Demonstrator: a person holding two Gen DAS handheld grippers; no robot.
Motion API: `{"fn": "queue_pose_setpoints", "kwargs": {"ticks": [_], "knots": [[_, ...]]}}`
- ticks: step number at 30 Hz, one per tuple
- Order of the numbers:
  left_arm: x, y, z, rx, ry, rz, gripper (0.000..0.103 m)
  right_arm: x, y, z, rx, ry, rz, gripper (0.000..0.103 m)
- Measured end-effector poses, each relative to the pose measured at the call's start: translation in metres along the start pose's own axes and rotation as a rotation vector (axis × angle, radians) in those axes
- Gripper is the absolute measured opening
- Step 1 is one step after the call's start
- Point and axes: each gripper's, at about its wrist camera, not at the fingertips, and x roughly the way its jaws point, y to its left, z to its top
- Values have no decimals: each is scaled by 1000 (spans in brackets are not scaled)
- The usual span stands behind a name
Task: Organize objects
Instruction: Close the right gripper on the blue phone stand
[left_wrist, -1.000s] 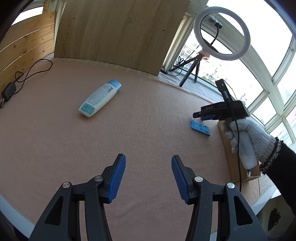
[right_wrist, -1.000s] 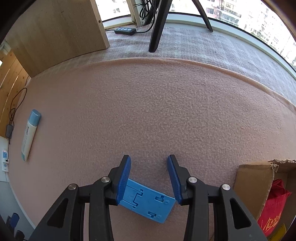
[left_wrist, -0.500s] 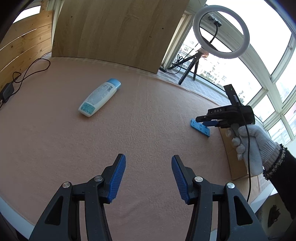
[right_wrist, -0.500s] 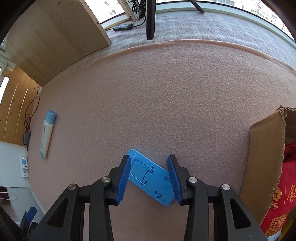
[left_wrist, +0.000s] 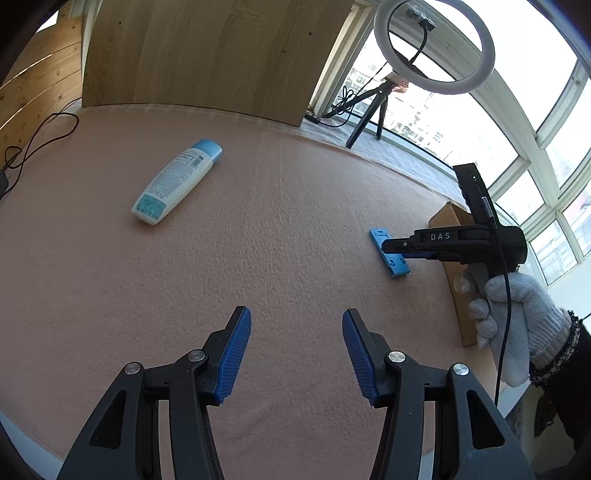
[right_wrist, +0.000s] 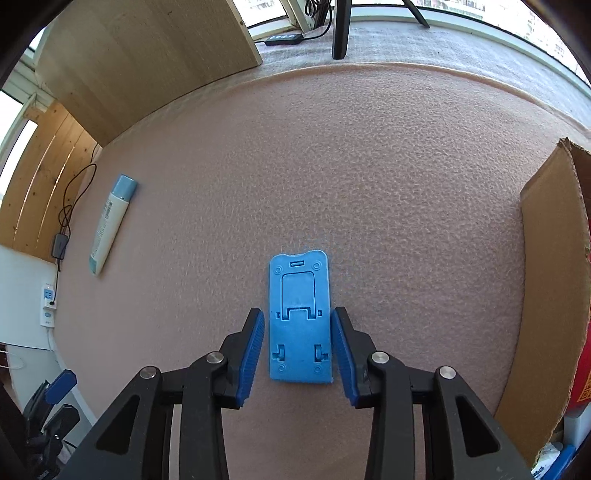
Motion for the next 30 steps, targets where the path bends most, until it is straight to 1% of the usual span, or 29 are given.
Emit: {"fn": "queue_pose_setpoints", "kwargs": {"ticks": [3,5,6,9,11,13,16,17,19,27,30], "knots": [[8,-5,4,11,11,-8,55,3,14,-14,-26,-11,15,30],[17,-11,7,27,26,-11,55,4,19,-19,-25,-16,27,30],[21,-14,9,36,34,-15,55,4,18,-20,-13,-21,29,30],[36,-26,15,84,56,-30,55,-1,8,-23,62,-35,87,30],[47,-37,21,123,71,-37,55,-8,-2,-23,113,-62,94,30],[60,-49,27,160,91,-56,55,-9,-10,-21,145,-65,109,30],[85,-61,38,174,143,-134,61,-8,-15,-18,171,-51,117,35],[92,-64,41,177,159,-146,62,-9,-16,-18,174,-51,119,38],[104,-72,46,192,173,-162,62,-9,-15,-16,173,-52,127,39],[145,-95,61,304,233,-159,63,-8,-22,-13,184,-36,147,40],[157,-100,63,323,255,-167,63,-7,-20,-12,170,-32,147,40]]}}
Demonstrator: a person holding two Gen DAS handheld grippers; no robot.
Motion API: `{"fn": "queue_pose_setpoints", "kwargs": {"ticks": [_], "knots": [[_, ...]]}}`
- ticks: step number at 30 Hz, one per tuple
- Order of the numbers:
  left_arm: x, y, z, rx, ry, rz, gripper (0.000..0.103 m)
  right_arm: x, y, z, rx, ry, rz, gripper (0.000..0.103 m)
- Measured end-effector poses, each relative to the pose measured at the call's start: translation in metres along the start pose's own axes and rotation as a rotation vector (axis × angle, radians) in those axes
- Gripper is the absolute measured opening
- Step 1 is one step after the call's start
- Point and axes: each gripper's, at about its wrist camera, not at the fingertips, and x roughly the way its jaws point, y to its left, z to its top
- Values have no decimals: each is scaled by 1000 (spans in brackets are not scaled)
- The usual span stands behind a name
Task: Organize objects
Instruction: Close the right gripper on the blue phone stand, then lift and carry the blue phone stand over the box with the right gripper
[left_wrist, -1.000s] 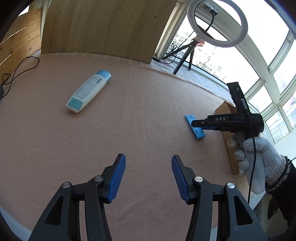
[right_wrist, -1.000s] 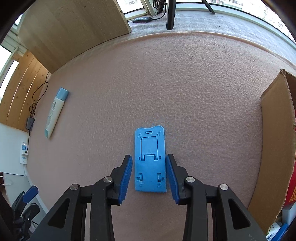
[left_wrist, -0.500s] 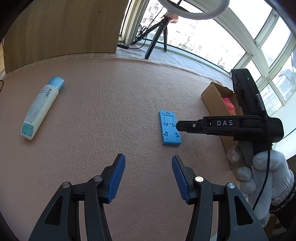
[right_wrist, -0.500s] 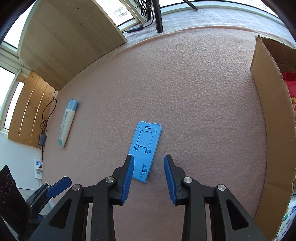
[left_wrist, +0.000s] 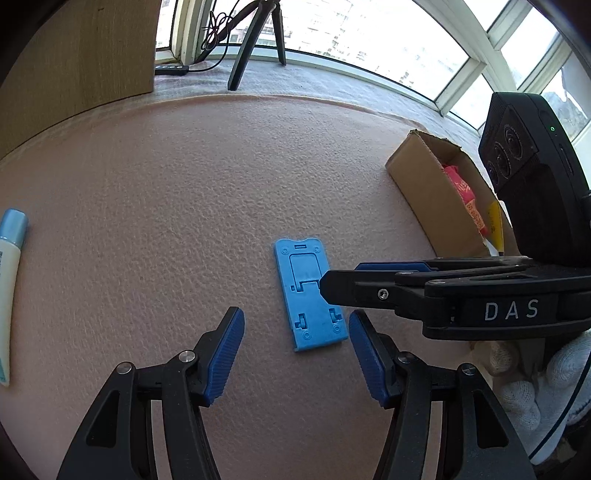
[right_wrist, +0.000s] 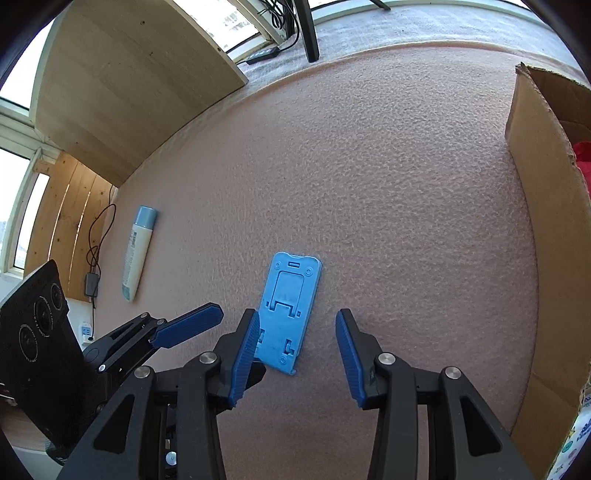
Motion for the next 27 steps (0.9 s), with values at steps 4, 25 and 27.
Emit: {"fn": "queue_pose_setpoints", "kwargs": {"ticks": [4,25,27], "knots": [[13,1,6,-5,13,-23,62,3,2,0,-4,8,-2,40],[10,-5,-6,-38,-30,-54,35,8,12,-6,-32,2,21,28],[6,-9,-9,-39,-36,-52,35,3,12,-9,-34,-5,24,28]]}}
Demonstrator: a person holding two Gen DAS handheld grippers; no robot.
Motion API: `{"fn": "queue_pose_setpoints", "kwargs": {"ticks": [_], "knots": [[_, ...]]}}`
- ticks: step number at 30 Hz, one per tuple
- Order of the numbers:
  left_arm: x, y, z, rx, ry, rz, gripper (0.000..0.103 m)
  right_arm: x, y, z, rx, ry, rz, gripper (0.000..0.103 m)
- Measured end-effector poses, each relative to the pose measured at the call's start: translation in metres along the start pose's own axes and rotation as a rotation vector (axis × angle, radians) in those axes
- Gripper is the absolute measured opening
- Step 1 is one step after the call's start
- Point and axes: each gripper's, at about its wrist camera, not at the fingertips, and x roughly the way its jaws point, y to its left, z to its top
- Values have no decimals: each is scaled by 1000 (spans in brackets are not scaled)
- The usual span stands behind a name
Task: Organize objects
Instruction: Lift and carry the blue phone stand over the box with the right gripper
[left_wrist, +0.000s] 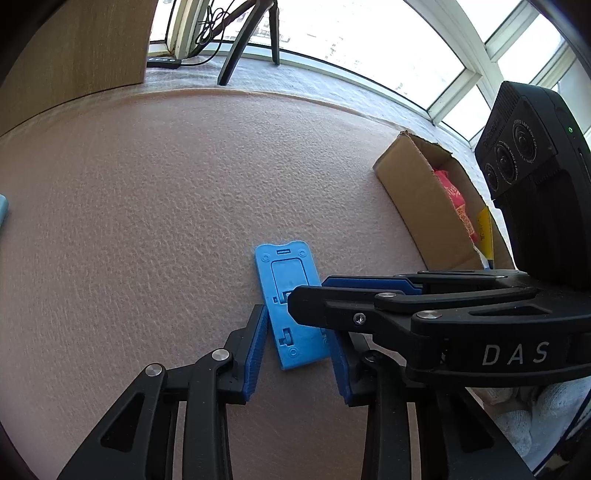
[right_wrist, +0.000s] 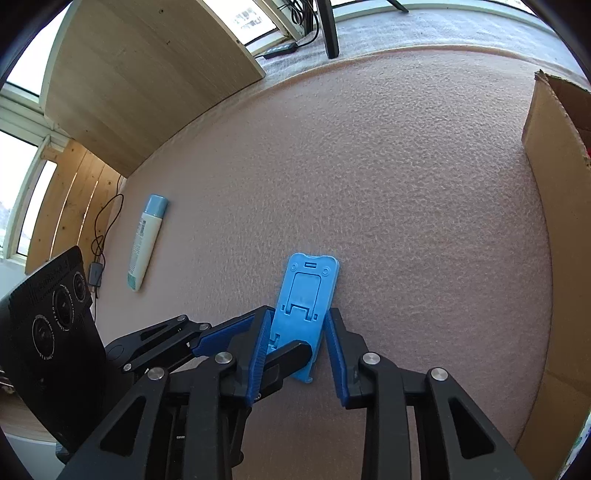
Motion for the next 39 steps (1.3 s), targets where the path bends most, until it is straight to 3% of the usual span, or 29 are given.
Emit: {"fn": "queue_pose_setpoints", "kwargs": {"ticks": [9,18,31,39], "knots": [[-16,-30,3,45,-41,9,35,-34,-1,-7,-7,-63,-4,28],[-27,-93,18,141,-88,-21,35,-91,-23,-12,21,-160,-25,28],[-4,-189,33,267,-74,-119,35,-157,-86,-35,124,-255,-77,28],[12,-222,37,305,-54,-148,35,-178,-111,-44,160,-285,-105,28]]}}
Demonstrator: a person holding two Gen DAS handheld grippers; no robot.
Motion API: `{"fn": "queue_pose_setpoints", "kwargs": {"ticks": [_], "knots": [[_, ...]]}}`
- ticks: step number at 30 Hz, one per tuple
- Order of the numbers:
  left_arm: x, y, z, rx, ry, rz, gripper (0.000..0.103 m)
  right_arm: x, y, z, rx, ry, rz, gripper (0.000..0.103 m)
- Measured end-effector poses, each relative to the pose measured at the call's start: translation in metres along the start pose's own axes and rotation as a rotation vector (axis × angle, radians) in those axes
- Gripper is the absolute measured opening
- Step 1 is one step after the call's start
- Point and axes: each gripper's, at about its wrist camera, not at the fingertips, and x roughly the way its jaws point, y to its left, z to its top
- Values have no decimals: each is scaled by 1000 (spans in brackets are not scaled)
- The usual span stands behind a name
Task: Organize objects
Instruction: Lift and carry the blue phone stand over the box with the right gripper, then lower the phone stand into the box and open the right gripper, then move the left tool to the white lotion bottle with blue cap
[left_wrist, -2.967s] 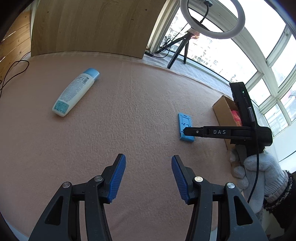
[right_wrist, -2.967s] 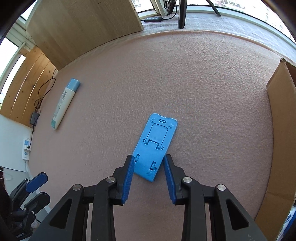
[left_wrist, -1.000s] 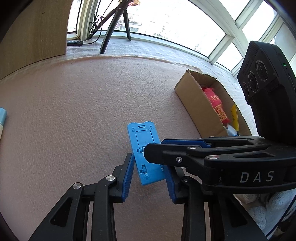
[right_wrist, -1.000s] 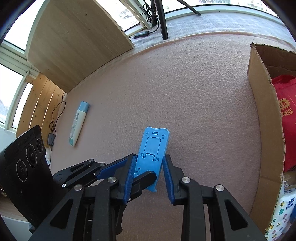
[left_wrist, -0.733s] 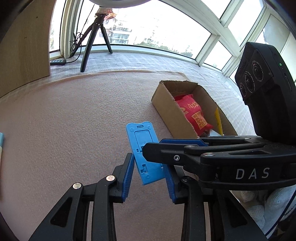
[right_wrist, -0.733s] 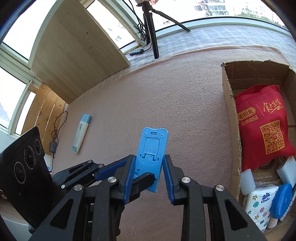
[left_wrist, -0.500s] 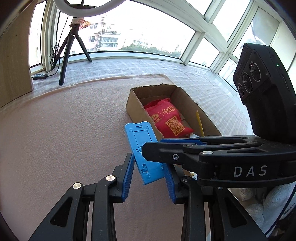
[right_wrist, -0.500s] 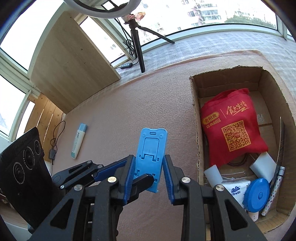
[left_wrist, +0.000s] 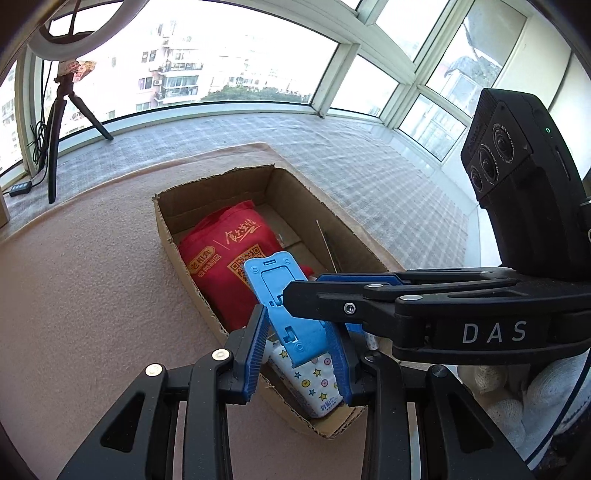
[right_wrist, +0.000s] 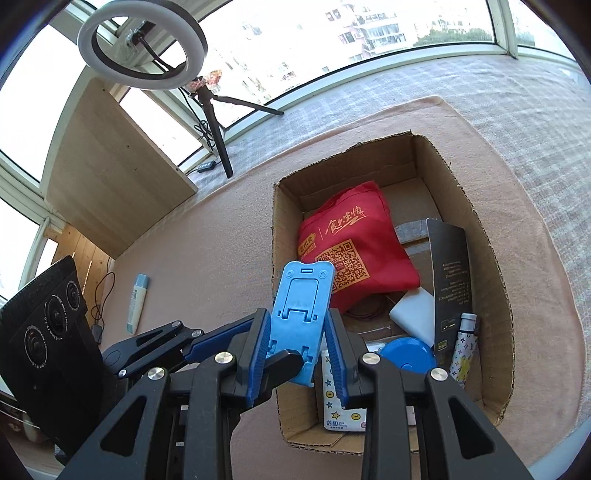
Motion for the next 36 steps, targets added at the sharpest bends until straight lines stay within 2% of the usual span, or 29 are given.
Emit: {"fn": "queue_pose_setpoints", "kwargs": {"ticks": [4,8,10,13,15,16,18,21,26,32,36], "knots": [[3,3,-1,-13,8,11,35,-8,-7,2,5,-24,-28,30],[1,10,-5,-35,12,25,36,-13,-12,2,16,-32,-33,39],[-3,12,-7,-42,10,32,39,-13,-13,2,17,-31,-27,43],[-11,17,-12,-56,-2,50,54,-12,-10,0,20,-36,-27,47],[-18,22,-14,-69,-10,60,63,-11,-9,-1,22,-42,-17,55],[-21,25,-15,-75,-12,66,64,-11,-7,-1,21,-46,-11,56],[-27,30,-19,-80,-15,85,76,-10,-2,-3,9,-48,-6,58],[-38,38,-23,-90,-22,129,85,-8,9,-6,-20,-53,-5,60],[-56,53,-34,-109,-21,186,88,-3,26,-11,-42,-62,26,72],[-83,78,-50,-149,-37,235,88,9,47,-16,-50,-50,71,79],[-105,106,-63,-207,-45,268,88,22,64,-19,-55,-24,106,79]]}}
